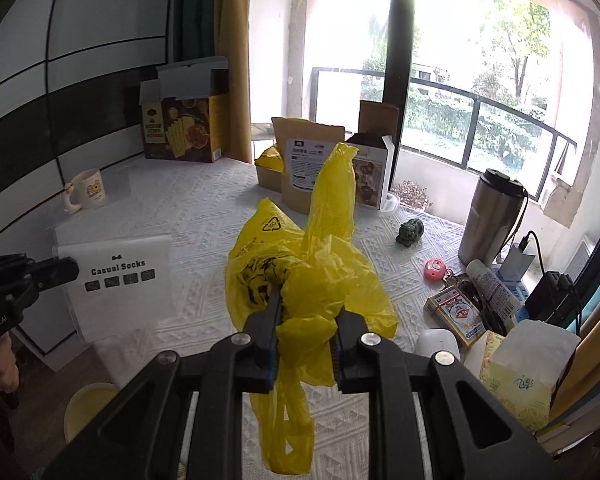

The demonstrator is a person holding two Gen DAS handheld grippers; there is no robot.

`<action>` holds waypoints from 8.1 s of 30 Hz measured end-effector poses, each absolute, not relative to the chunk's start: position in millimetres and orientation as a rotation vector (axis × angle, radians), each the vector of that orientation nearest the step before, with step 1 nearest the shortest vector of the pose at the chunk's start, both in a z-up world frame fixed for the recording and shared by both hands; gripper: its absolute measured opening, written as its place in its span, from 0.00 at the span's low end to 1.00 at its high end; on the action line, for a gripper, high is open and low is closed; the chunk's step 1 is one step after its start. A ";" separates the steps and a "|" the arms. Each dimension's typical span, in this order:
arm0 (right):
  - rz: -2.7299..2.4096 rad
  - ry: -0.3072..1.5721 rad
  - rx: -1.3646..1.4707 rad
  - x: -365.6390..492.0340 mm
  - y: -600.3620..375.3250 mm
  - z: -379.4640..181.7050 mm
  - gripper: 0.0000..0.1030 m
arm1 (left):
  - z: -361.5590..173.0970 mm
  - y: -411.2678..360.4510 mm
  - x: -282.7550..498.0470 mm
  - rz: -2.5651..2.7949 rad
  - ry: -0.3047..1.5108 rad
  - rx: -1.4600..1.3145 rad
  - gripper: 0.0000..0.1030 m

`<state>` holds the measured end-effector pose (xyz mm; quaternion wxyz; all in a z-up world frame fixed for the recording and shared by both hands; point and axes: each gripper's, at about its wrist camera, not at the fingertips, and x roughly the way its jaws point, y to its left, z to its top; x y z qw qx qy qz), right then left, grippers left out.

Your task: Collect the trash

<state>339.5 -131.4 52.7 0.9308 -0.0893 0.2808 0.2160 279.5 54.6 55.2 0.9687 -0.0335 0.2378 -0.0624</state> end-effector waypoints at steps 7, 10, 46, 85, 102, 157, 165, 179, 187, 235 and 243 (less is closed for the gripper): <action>0.463 0.536 -0.194 301.3 -127.3 59.1 0.18 | 61.5 51.6 243.7 -0.117 0.457 -0.049 0.00; 0.476 0.531 -0.195 287.9 -122.6 57.7 0.18 | 62.9 52.1 226.8 -0.116 0.444 -0.048 0.00; 0.631 0.527 -0.244 107.3 -74.1 -36.9 0.18 | -57.8 94.2 92.6 -0.025 0.642 -0.202 0.00; 0.847 0.782 -0.305 135.5 15.3 -140.7 0.18 | -150.3 145.8 90.5 0.126 0.868 -0.342 0.49; 0.939 1.031 -0.424 138.2 77.4 -213.1 0.39 | -146.4 172.6 66.7 0.178 0.850 -0.343 0.49; 0.676 0.629 -0.144 70.0 -142.6 -44.1 0.62 | -17.1 39.8 49.2 0.007 0.502 -0.089 0.83; 0.674 0.527 -0.114 57.7 -151.1 -3.8 0.76 | 10.9 29.5 43.1 0.047 0.397 -0.061 0.96; 0.682 0.400 -0.078 41.6 -145.9 42.3 0.85 | 43.1 32.1 20.6 0.028 0.231 -0.019 0.99; 0.682 0.384 -0.064 43.7 -137.7 46.4 0.86 | 47.4 37.9 13.0 0.048 0.187 0.014 0.99; 0.670 0.468 -0.105 70.4 -111.2 9.9 0.87 | 23.3 54.6 25.6 0.015 0.250 -0.086 0.99; 0.670 0.467 -0.104 69.9 -111.8 9.9 0.87 | 24.3 53.7 23.7 0.019 0.244 -0.074 0.99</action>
